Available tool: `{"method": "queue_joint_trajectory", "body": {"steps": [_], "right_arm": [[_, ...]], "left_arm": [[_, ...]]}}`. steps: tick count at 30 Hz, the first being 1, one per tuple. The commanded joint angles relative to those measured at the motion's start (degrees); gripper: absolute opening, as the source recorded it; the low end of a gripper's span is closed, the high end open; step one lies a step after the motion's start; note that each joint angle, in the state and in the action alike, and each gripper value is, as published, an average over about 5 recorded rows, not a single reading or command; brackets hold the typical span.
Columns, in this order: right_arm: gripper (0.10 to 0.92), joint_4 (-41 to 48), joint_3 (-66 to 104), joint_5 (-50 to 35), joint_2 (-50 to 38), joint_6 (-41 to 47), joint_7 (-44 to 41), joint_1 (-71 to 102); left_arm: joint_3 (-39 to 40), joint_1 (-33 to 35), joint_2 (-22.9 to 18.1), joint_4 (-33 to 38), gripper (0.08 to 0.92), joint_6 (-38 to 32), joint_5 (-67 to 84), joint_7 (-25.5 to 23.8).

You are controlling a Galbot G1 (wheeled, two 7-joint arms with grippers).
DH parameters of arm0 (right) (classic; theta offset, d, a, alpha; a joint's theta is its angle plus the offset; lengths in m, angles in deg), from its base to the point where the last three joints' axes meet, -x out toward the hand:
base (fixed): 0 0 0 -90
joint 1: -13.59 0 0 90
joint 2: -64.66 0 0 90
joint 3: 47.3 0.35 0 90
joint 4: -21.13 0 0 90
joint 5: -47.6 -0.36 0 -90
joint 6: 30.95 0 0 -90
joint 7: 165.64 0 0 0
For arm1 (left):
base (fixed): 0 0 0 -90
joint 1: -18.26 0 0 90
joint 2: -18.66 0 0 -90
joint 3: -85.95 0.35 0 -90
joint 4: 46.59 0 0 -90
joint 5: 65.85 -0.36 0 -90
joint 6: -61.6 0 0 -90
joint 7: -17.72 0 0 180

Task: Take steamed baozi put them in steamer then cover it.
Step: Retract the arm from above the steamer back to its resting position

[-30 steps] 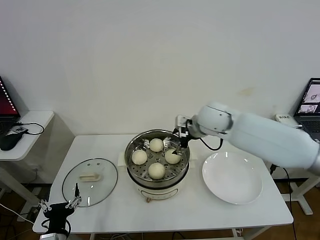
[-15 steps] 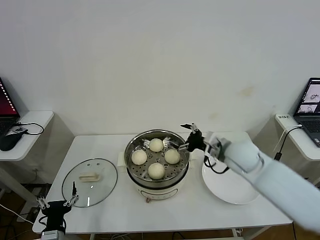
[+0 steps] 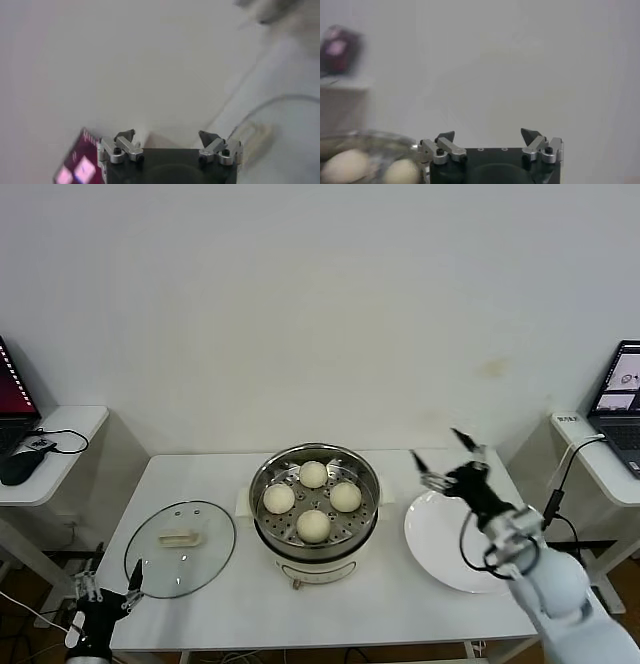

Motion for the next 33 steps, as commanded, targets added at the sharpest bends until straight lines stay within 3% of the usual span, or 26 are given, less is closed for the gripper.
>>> {"method": "queue_joint_trajectory", "body": {"steps": [1, 33], "right_arm": [[0.823, -3.0, 19.8, 0.5, 6.6, -7.6, 2.7, 18.2], [0.823, -4.6, 22.1, -0.1, 9.9, -7.6, 2.5, 22.8]], "left_arm": [[1.3, -5.3, 3.9, -7.9, 0.823, -1.8, -24.6, 1.5], [9.7, -24.8, 7.3, -25.3, 0.823, -2.3, -24.8, -0.9]]}}
